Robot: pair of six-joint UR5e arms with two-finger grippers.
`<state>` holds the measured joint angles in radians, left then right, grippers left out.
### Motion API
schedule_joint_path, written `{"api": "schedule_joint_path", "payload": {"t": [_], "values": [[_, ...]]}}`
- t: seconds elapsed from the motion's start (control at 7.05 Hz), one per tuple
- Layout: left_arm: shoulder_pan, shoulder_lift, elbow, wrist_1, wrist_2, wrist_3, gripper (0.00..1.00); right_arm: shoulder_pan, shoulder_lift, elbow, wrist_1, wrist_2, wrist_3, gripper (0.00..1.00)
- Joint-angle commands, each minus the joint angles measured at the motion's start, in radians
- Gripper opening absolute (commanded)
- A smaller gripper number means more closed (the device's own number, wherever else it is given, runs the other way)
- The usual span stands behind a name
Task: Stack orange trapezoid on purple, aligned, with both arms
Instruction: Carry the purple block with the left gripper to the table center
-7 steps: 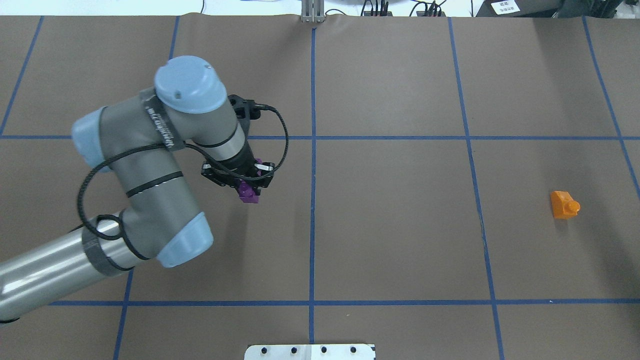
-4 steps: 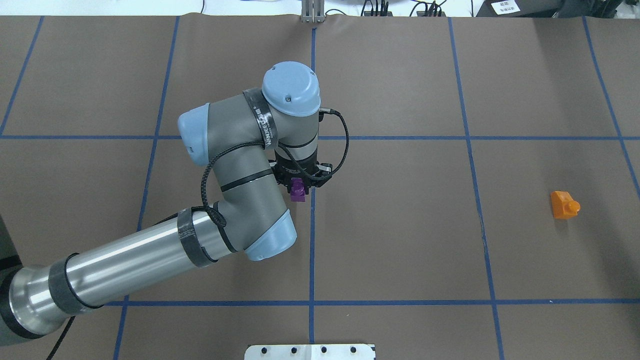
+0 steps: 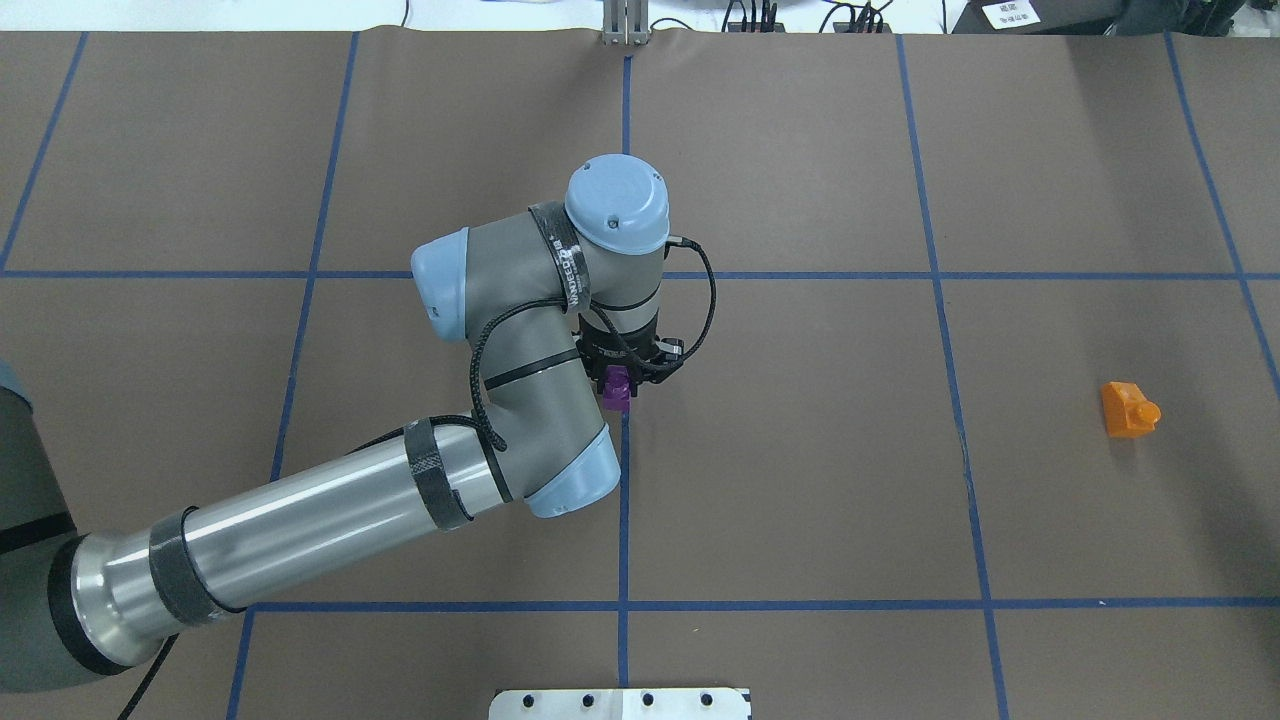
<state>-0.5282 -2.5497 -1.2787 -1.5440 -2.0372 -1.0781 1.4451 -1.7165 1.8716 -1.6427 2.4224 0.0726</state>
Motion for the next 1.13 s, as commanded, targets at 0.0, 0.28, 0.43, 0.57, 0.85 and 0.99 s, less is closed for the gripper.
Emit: {"api": "schedule_joint_path", "payload": {"t": [0.0, 0.28, 0.43, 0.57, 0.85, 0.99], "values": [[0.011, -0.006, 0.01, -0.004, -0.001, -0.003, 0.0, 0.0, 0.0, 0.0, 0.0, 0.003, 0.001, 1.0], [0.014, -0.004, 0.021, -0.046, -0.002, -0.06, 0.0, 0.0, -0.002, -0.002, 0.0, 0.003, 0.001, 1.0], [0.014, -0.004, 0.028, -0.053, -0.002, -0.062, 0.0, 0.0, -0.002, -0.005, 0.0, 0.003, 0.001, 1.0], [0.014, -0.004, 0.045, -0.053, -0.002, -0.062, 0.0, 0.0, -0.002, -0.009, 0.0, 0.003, -0.001, 1.0], [0.016, -0.004, 0.045, -0.053, -0.002, -0.065, 0.0, 0.0, -0.002, -0.008, 0.0, 0.003, -0.001, 1.0], [0.016, -0.004, 0.044, -0.054, -0.002, -0.075, 0.36, 0.0, -0.002, -0.008, 0.001, 0.004, -0.001, 1.0]]}}
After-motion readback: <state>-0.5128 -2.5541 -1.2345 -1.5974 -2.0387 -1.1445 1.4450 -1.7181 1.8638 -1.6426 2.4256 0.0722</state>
